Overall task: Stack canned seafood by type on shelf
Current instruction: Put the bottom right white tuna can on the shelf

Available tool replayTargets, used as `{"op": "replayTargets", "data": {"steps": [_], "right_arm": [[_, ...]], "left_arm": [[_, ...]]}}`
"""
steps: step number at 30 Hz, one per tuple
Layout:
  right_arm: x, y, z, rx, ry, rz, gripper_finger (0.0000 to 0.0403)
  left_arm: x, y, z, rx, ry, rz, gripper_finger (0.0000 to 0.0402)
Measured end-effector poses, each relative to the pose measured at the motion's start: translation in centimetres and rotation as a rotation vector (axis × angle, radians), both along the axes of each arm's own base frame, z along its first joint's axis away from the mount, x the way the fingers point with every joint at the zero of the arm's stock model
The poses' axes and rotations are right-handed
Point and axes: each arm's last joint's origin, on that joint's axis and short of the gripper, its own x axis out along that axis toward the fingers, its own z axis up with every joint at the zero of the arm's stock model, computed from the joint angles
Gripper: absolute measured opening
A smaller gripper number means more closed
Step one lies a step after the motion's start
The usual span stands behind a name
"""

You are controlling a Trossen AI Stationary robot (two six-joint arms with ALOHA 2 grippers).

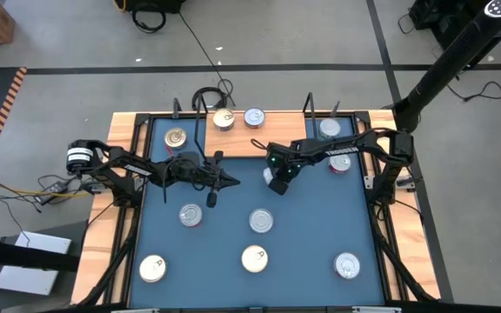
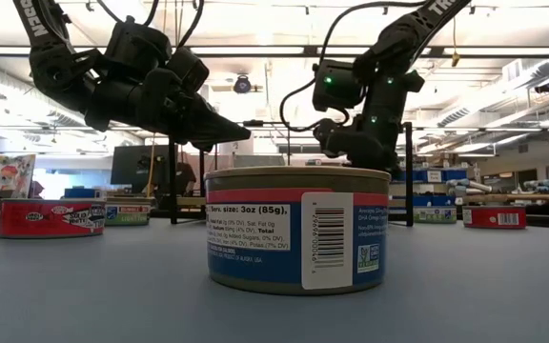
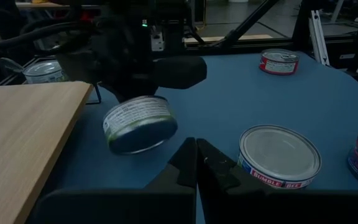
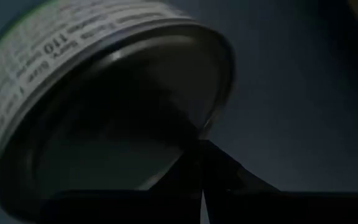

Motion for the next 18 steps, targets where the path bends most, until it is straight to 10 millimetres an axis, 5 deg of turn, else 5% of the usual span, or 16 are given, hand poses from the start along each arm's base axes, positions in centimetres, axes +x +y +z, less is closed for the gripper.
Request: {"op": "replayTargets", "data": {"steps": [18], "right_arm": [[-0.94, 0.18, -0.06, -0.092, 0.119, -0.051, 0.0148]], "left_arm": [[0.0, 0.0, 0.0, 0.0, 0.0, 0.0, 0.0006]]}}
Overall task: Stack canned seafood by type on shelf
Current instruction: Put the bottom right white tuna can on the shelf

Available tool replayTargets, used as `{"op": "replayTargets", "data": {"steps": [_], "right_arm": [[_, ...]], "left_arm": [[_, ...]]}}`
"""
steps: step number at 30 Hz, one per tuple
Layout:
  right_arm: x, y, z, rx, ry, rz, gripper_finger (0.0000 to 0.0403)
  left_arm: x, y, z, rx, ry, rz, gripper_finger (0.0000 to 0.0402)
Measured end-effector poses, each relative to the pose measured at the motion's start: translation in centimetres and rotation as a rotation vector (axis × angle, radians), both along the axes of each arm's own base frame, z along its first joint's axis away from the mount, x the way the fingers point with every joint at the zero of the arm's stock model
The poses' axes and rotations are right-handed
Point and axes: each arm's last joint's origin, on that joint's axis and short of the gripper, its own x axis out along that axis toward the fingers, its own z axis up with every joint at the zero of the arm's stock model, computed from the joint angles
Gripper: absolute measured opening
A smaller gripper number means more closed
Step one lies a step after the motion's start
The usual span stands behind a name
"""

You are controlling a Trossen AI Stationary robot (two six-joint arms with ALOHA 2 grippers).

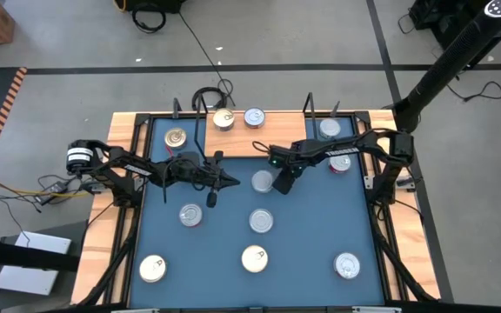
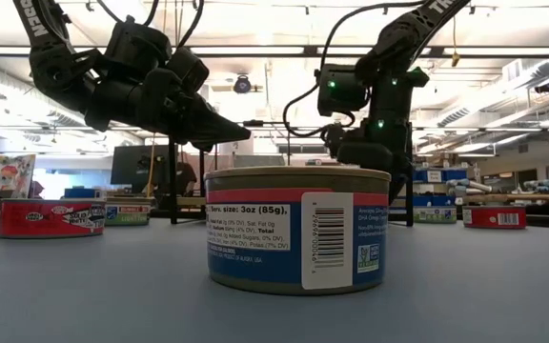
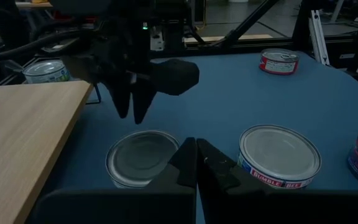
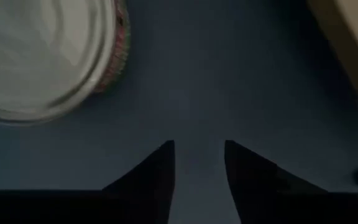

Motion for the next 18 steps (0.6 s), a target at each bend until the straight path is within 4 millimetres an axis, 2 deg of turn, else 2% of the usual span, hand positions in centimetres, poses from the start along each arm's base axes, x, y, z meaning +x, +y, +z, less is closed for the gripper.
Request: {"op": "replayTargets", "data": {"steps": [6, 11, 15, 18], "right_arm": [[0.2, 1.7, 2.0, -0.092, -0.065, 0.048, 0.0163], [1.3, 5.4, 3.1, -0.218, -0.147, 0.333, 0.0163], [2.0, 8.1, 2.1, -0.324, -0.107, 0.599, 0.016], [2.4, 8.7, 1.0, -0.396, -0.053, 0.69, 0.0157]], "left_arm": [[0.0, 0.0, 0.0, 0.0, 0.004, 0.0, 0.0006], [0.0, 0.0, 0.0, 0.004, 0.003, -0.001, 0.0006], [0.0, 0.0, 0.0, 0.004, 0.004, -0.001, 0.0006], [0.0, 0.0, -0.1, 0.004, 0.007, -0.001, 0.0006]]}}
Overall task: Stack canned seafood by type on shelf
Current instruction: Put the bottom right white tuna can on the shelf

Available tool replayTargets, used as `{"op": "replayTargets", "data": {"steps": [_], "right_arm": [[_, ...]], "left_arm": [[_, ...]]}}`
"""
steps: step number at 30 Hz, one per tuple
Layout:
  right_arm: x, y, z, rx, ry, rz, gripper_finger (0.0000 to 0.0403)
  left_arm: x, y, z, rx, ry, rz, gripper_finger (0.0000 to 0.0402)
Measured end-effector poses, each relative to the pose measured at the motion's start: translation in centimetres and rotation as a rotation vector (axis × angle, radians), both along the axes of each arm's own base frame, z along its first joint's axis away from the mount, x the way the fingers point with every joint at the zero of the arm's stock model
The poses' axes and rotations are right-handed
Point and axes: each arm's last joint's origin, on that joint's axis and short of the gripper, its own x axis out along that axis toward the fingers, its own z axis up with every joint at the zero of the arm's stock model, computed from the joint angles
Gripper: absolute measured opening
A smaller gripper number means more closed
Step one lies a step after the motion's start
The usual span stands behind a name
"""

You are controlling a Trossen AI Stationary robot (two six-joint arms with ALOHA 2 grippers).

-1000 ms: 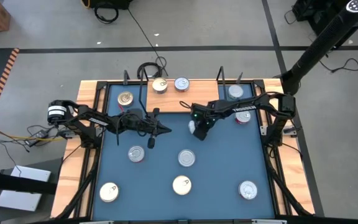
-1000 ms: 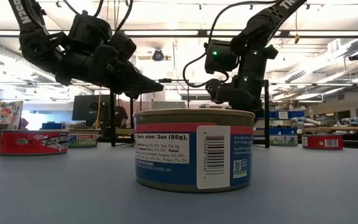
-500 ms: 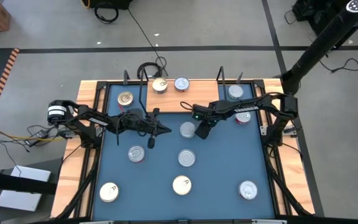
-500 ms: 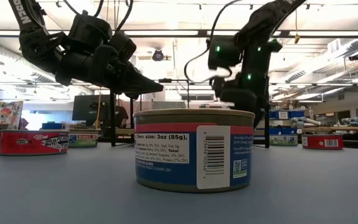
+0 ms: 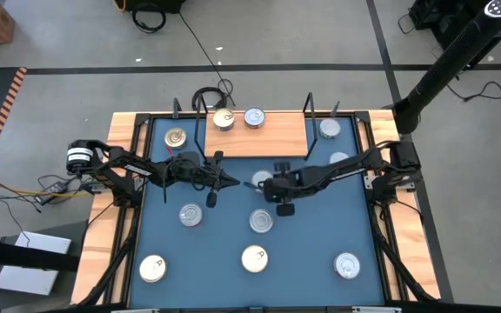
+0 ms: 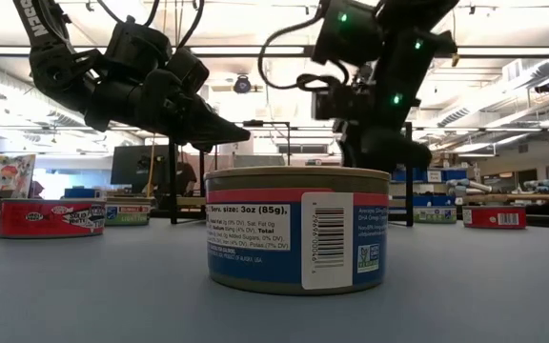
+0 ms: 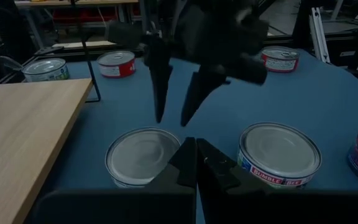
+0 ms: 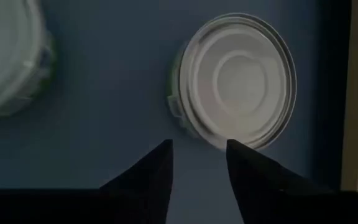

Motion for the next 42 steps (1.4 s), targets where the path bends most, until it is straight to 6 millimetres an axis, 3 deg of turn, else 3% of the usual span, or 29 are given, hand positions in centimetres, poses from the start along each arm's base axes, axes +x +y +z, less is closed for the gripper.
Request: {"op": "replayTargets", "data": {"steps": [10, 19, 22, 33, 42], "right_arm": [[0.8, -0.2, -1.7, -0.138, 0.066, 0.149, 0.0123], [1.0, 0.0, -1.6, -0.124, 0.064, 0.183, 0.0014], [1.2, 0.1, -1.3, -0.111, 0.074, 0.182, 0.0009], [3.1, 0.2, 2.2, 0.16, 0.009, 0.085, 0.0003], [4.6, -1.4, 5.3, 0.47, -0.11, -0.123, 0.0002]], "left_arm": [[0.0, 0.0, -0.1, 0.001, 0.005, 0.0, 0.0006], [0.0, 0.0, -0.1, 0.004, 0.008, -0.001, 0.0006], [0.0, 0.0, -0.1, 0.004, 0.008, -0.001, 0.0006], [0.0, 0.0, -0.1, 0.002, 0.009, -0.001, 0.0006], [0.0, 0.0, -0.1, 0.002, 0.009, 0.0, 0.0006]]}}
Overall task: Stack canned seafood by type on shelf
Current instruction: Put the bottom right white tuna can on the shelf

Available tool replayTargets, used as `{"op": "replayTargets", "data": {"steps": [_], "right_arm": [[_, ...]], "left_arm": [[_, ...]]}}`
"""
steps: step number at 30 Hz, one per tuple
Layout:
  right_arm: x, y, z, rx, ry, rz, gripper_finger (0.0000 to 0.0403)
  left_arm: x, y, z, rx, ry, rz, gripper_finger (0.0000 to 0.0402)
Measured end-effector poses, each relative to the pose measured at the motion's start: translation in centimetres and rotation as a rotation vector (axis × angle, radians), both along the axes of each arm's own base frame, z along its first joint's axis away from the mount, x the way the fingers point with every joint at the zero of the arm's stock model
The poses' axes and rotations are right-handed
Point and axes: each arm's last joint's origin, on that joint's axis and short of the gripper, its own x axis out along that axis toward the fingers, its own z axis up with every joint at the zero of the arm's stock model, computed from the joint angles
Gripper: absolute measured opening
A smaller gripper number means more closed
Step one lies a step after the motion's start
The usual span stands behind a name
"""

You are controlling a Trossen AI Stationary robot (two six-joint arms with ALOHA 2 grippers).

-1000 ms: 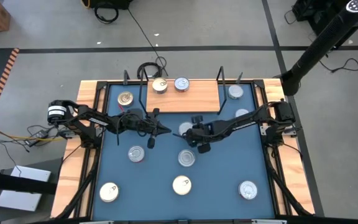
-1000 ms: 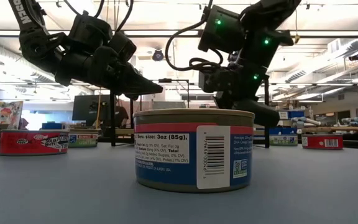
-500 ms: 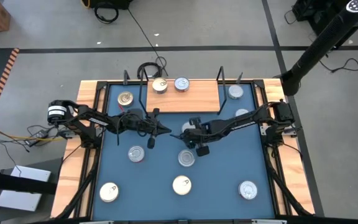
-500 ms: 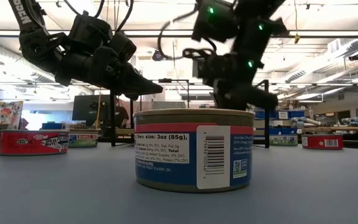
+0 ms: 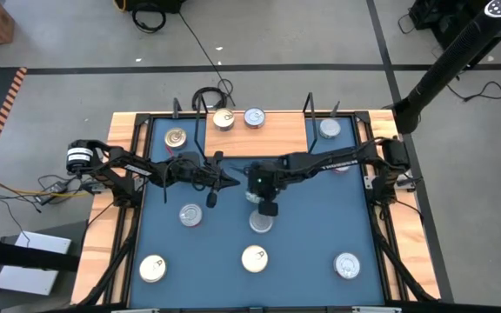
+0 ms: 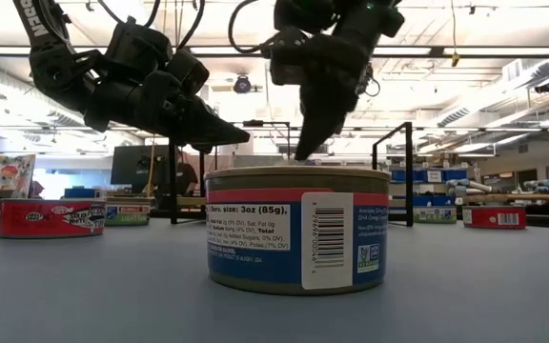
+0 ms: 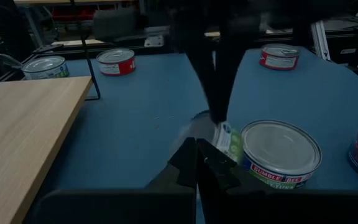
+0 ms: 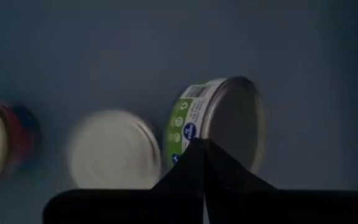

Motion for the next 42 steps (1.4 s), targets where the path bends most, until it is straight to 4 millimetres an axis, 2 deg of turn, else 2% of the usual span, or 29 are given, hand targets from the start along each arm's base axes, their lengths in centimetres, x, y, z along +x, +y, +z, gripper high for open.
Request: {"op": "replayTargets", "data": {"steps": [4, 8, 14, 24, 27, 32, 36, 42], "right_arm": [[0.1, -1.3, 0.3, 0.126, -0.013, -0.072, 0.0003], [-0.1, -2.4, -0.3, 0.196, -0.004, -0.125, 0.0002], [-0.8, -3.8, -1.2, 0.235, 0.033, -0.171, 0.0003], [-0.8, -5.0, -1.1, 0.339, 0.011, -0.165, 0.0004], [-0.8, -4.3, -1.2, 0.23, 0.017, -0.11, 0.0012], [-0.9, -1.7, -1.4, -0.008, 0.05, -0.011, 0.0049], [-0.8, -0.2, -1.5, -0.089, 0.052, 0.022, 0.0073], [-0.9, 0.6, -2.3, -0.148, 0.102, 0.017, 0.0078]], "left_arm": [[0.0, 0.0, 0.0, 0.0, 0.0, 0.0, 0.0006], [0.0, 0.0, 0.0, 0.0, 0.0, 0.0, 0.0006], [0.0, 0.0, 0.0, -0.001, 0.0, 0.0, 0.0006], [0.0, 0.0, 0.0, -0.001, 0.0, 0.001, 0.0006], [0.0, 0.0, 0.0, -0.001, 0.001, 0.001, 0.0006], [0.0, 0.0, 0.0, -0.001, 0.001, 0.001, 0.0006], [0.0, 0.0, 0.0, -0.001, 0.0, 0.001, 0.0006], [0.0, 0.0, 0.0, -0.001, 0.0, 0.001, 0.0006]]}}
